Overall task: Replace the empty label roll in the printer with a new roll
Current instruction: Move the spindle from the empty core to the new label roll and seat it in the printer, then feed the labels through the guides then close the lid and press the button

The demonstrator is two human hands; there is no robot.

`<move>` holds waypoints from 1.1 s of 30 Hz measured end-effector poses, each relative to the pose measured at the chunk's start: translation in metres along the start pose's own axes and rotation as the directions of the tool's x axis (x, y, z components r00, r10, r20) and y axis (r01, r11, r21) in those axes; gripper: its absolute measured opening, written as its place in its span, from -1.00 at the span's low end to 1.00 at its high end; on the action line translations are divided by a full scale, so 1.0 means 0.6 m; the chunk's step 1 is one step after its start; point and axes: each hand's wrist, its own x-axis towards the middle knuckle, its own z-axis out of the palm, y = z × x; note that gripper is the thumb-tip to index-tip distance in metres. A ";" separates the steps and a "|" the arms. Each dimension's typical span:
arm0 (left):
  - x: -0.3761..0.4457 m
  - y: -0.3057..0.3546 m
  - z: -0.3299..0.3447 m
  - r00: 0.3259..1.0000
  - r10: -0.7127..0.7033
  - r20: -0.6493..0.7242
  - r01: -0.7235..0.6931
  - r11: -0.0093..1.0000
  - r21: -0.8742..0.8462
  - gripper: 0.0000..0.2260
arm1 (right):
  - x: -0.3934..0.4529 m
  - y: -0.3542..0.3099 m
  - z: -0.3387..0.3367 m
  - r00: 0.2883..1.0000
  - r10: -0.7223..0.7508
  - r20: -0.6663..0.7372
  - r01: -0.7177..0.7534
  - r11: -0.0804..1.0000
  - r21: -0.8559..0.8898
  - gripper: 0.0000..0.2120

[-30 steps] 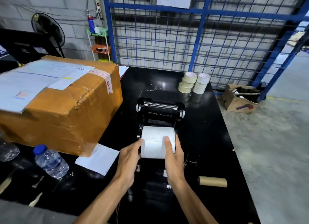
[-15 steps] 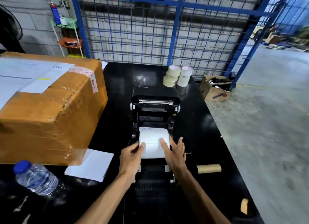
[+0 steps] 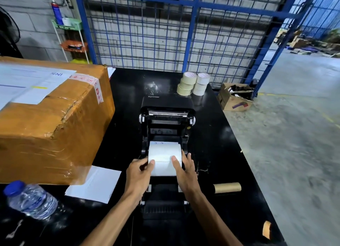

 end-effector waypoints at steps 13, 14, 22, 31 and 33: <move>0.003 -0.015 -0.004 0.999 0.048 0.007 -0.048 0.993 0.105 -0.68 | -0.001 0.008 0.009 1.000 0.021 -0.012 -0.023 0.988 -0.154 -0.43; 0.002 -0.016 -0.004 0.998 0.057 0.008 -0.058 0.991 0.120 -0.70 | -0.002 0.008 0.008 1.000 0.021 -0.014 -0.023 0.987 -0.156 -0.43; 0.003 -0.010 -0.023 0.995 0.086 0.054 -0.091 0.991 0.102 -0.88 | -0.017 0.008 -0.010 0.993 -0.042 -0.112 0.020 0.983 -0.185 -0.45; 0.001 -0.014 -0.019 0.994 0.108 -0.026 -0.098 0.962 0.255 -0.64 | -0.028 0.014 0.005 0.906 -0.080 -0.416 0.032 0.992 -0.121 -0.73; -0.003 -0.022 -0.023 0.995 0.104 -0.007 -0.098 0.955 0.280 -0.64 | -0.034 0.015 0.007 0.910 -0.055 -0.412 -0.007 0.989 -0.148 -0.73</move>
